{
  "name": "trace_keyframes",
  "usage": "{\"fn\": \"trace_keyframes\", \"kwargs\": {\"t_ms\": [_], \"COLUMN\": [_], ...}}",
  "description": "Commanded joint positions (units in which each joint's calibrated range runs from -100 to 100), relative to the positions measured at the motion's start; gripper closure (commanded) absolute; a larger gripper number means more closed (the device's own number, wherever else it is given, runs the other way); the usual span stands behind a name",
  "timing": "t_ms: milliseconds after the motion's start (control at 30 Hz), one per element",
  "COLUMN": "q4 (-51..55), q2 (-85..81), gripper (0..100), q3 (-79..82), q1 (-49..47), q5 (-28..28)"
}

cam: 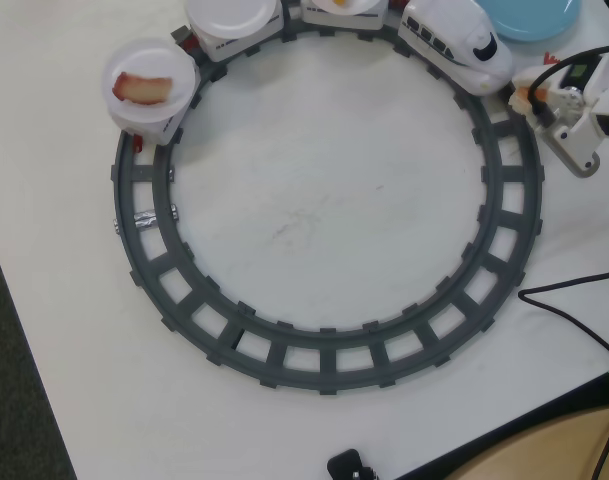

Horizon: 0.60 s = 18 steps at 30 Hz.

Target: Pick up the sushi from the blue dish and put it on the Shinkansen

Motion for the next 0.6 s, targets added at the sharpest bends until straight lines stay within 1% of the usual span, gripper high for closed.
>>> {"fn": "trace_keyframes", "kwargs": {"t_ms": [0,567], "q4": [-0.8,-0.9], "q2": [-2.1,-2.2], "gripper": [98,98], "q3": [-0.3,-0.3], "q1": [0.1,-0.3], "q5": [0.3,-0.3]}}
